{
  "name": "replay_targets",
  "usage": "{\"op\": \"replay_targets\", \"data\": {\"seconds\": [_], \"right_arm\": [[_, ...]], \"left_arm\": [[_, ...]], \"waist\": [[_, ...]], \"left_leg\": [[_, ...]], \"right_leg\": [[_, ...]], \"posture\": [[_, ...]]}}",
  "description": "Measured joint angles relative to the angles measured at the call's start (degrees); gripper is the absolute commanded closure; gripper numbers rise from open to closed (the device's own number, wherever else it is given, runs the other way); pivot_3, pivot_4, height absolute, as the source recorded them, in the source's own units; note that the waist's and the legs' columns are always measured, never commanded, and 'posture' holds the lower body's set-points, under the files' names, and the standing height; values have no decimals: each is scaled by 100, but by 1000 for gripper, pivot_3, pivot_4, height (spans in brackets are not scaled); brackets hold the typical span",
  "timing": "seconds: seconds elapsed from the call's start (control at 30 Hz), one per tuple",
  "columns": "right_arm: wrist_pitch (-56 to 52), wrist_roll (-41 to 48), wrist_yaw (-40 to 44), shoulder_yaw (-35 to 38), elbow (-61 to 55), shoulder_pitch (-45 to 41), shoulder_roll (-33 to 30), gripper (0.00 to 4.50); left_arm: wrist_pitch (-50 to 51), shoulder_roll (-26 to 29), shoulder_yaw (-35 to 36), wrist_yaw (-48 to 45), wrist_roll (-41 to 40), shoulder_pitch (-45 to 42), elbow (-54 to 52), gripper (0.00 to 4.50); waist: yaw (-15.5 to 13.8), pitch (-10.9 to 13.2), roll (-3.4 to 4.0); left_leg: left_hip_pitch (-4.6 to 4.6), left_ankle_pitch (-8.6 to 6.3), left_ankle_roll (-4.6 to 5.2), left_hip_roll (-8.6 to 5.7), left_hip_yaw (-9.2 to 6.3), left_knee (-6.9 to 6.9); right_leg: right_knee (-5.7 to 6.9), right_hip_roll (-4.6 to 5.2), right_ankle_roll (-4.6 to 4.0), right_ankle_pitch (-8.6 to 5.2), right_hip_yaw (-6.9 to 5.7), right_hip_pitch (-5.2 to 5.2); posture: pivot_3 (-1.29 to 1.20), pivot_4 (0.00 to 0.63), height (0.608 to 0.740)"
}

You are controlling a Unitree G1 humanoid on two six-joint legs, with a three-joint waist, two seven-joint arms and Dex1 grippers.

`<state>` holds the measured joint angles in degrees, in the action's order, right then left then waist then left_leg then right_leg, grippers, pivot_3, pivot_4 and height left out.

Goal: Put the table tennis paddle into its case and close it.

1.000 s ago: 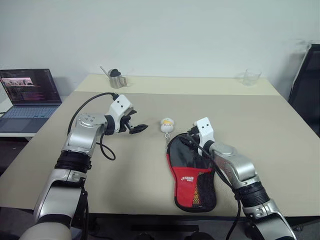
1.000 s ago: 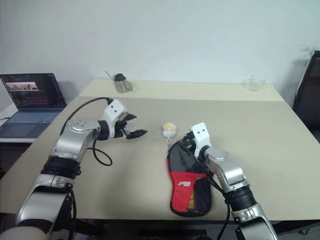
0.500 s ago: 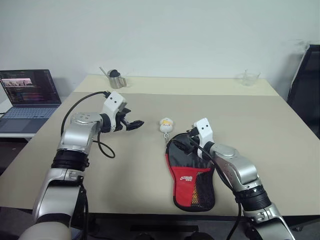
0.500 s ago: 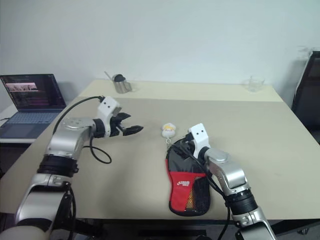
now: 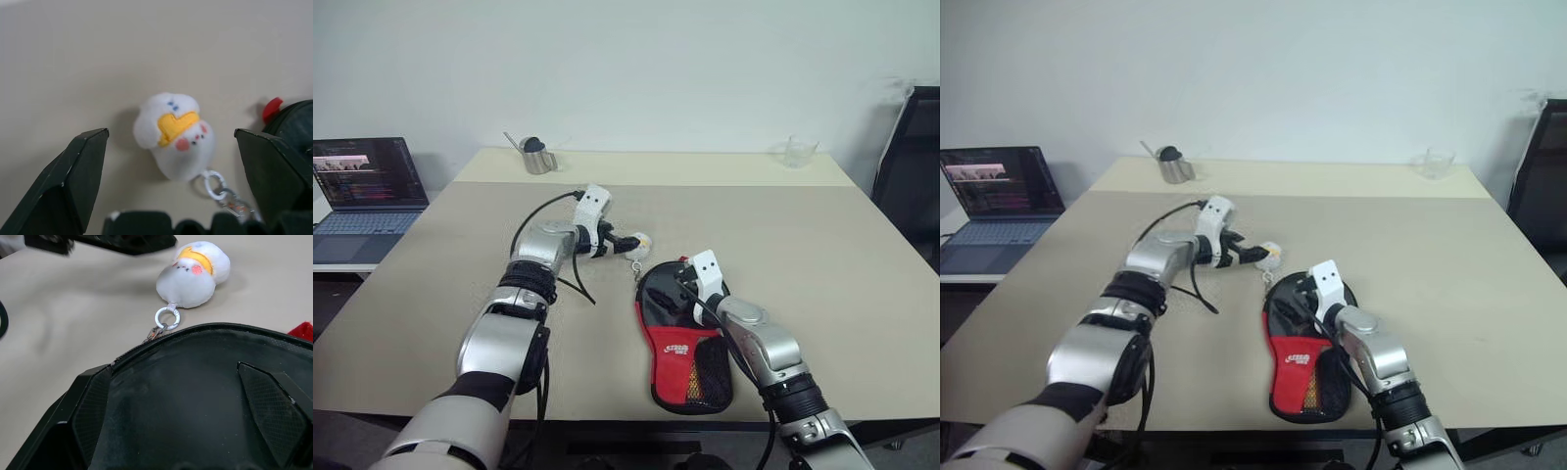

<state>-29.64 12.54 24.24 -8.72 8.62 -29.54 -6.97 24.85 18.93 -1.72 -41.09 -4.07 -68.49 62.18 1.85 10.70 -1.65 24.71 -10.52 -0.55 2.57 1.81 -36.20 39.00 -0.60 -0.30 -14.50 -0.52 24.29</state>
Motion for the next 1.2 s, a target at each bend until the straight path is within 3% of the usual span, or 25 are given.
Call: {"op": "replay_targets", "data": {"seconds": [0.33,0.8,0.9,1.2], "right_arm": [[-37,-5,96,23,-65,69,23,34],[-427,20,155,75,-633,373,19,34],[-510,21,129,76,-695,381,27,0],[-698,39,9,99,-909,476,39,0]], "left_arm": [[-328,-353,216,664,147,-191,1050,0],[-598,-905,590,1428,177,-369,1402,0],[-612,-1034,654,1484,177,-369,1436,603],[-637,-1237,654,1633,291,-368,1440,3710]], "waist": [[-12,-3,-5],[-6,-5,-8],[-7,-5,-8],[-8,-6,-9]], "left_leg": [[-3,0,-2,2,4,-1],[-4,0,-3,-2,4,-2],[-4,1,-3,-1,2,-2],[-4,1,-4,-2,2,-1]], "right_leg": [[0,10,0,0,2,-4],[-1,15,0,0,1,-8],[-1,14,0,0,-1,-8],[-1,14,0,0,0,-8]], "posture": [[0,150,740],[0,150,740],[0,150,740],[0,150,740]]}}
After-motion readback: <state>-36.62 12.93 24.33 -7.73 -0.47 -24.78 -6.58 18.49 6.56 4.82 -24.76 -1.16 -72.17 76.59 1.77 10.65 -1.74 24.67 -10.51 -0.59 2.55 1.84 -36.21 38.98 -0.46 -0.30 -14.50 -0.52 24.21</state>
